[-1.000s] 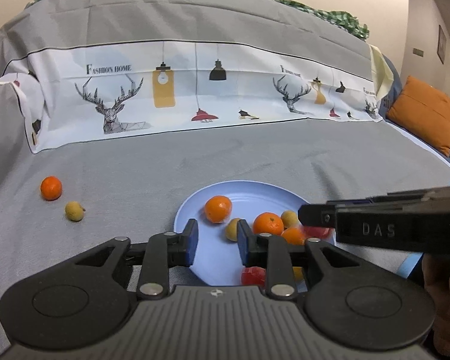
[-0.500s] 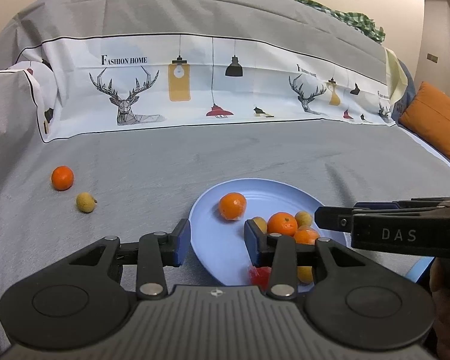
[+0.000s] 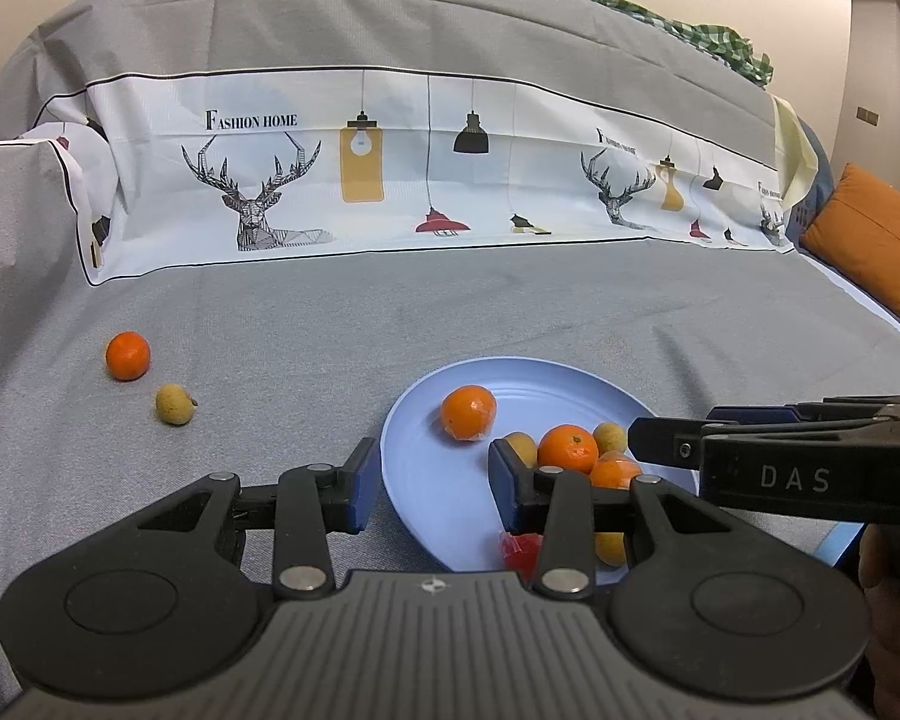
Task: Organize fruits
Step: 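Move both open tools toward the last mandarin and yellow fruit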
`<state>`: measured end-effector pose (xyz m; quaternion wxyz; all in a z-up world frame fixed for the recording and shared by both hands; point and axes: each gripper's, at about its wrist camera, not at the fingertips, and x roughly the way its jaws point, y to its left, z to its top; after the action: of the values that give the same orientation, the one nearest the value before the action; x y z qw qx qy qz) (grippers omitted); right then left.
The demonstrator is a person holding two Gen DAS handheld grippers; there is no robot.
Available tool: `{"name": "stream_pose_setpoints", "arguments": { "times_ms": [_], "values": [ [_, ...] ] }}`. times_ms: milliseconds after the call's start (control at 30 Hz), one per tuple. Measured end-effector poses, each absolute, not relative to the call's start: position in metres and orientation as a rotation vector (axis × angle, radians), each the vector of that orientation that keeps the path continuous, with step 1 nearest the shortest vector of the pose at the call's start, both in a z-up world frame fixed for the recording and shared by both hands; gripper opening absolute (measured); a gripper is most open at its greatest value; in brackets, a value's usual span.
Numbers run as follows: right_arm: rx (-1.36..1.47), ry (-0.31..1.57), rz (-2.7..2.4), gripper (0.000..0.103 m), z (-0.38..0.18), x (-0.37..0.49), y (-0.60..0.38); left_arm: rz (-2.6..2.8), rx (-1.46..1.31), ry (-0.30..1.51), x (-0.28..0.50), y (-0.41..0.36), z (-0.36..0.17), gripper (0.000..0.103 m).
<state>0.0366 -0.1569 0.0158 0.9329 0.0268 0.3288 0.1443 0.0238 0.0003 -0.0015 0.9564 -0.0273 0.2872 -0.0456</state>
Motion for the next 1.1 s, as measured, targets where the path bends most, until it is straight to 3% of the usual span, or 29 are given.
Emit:
{"name": "stream_pose_setpoints", "arguments": {
  "times_ms": [533, 567, 700, 800, 1000, 1100],
  "values": [
    [0.047, 0.650, 0.287, 0.057, 0.018, 0.033, -0.154, -0.059, -0.099, 0.567, 0.025, 0.014, 0.006, 0.042],
    [0.046, 0.647, 0.290, 0.053, 0.018, 0.032, -0.153, -0.052, -0.116, 0.562, 0.025, 0.018, 0.008, 0.041],
    [0.053, 0.619, 0.315, 0.022, 0.022, 0.030, -0.152, 0.024, -0.174, 0.514, 0.025, 0.037, 0.017, 0.017],
    [0.055, 0.585, 0.339, 0.018, 0.027, 0.028, -0.145, 0.103, -0.195, 0.456, 0.027, 0.056, 0.025, 0.008],
    [0.035, 0.560, 0.467, 0.017, 0.030, 0.035, -0.110, 0.225, -0.268, 0.431, 0.043, 0.094, 0.028, 0.008],
    [0.017, 0.540, 0.541, 0.010, 0.032, 0.041, -0.084, 0.272, -0.311, 0.424, 0.048, 0.111, 0.027, 0.008]
  ]
}}
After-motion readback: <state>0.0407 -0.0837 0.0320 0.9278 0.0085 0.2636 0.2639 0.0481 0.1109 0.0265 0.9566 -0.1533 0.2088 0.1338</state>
